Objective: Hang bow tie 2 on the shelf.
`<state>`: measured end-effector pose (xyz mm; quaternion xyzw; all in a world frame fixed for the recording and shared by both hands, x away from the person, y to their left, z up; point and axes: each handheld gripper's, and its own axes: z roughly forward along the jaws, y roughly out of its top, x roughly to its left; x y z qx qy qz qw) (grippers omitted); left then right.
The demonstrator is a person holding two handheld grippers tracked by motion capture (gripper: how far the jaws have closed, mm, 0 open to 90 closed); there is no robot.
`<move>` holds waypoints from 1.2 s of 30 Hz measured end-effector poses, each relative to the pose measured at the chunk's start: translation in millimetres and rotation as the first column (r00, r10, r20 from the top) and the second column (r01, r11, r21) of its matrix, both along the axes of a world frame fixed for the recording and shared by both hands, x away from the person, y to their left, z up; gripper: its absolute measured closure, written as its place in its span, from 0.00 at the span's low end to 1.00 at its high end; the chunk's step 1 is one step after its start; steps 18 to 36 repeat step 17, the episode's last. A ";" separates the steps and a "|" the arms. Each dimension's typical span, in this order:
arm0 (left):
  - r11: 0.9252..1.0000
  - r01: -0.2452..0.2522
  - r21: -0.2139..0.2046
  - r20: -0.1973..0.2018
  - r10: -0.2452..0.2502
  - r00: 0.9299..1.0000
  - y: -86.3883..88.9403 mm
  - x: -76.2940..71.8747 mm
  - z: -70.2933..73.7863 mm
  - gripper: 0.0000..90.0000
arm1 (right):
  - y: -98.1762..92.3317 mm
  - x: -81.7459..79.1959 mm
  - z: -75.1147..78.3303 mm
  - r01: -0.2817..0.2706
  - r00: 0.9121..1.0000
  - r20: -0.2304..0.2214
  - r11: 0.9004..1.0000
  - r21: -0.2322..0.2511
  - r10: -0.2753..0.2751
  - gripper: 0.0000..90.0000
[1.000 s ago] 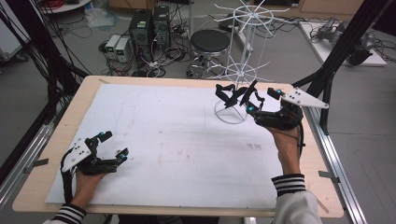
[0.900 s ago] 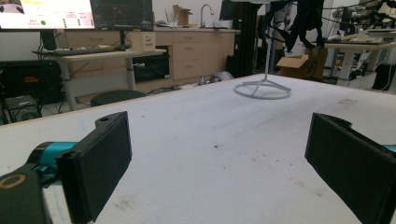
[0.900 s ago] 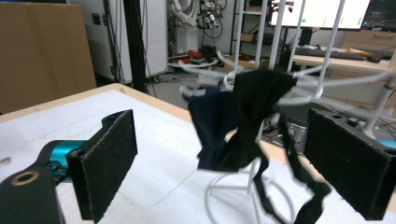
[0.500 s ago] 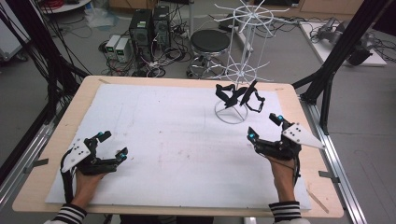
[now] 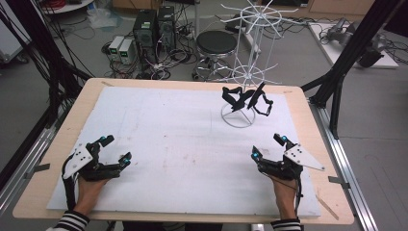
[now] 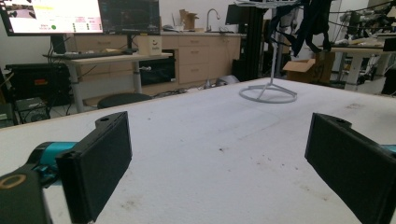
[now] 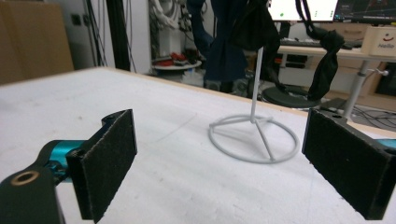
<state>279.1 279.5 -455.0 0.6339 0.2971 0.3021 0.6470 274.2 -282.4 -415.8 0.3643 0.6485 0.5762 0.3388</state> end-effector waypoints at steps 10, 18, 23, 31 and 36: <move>1.000 -0.003 -0.003 0.008 0.003 1.000 0.4 -0.2 -0.2 0.09 | 8.3 -8.6 -34.1 0.007 0.998 0.056 1.000 0.012 -0.007 0.11; 1.000 -0.009 -0.005 0.010 0.009 1.000 0.5 -1.0 -0.5 0.09 | 6.3 -9.8 -37.4 0.013 0.998 0.061 1.000 0.017 -0.014 0.11; 1.000 -0.009 -0.005 0.010 0.009 1.000 0.5 -1.0 -0.5 0.09 | 6.3 -9.8 -37.4 0.013 0.998 0.061 1.000 0.017 -0.014 0.11; 1.000 -0.009 -0.005 0.010 0.009 1.000 0.5 -1.0 -0.5 0.09 | 6.3 -9.8 -37.4 0.013 0.998 0.061 1.000 0.017 -0.014 0.11; 1.000 -0.009 -0.005 0.010 0.009 1.000 0.5 -1.0 -0.5 0.09 | 6.3 -9.8 -37.4 0.013 0.998 0.061 1.000 0.017 -0.014 0.11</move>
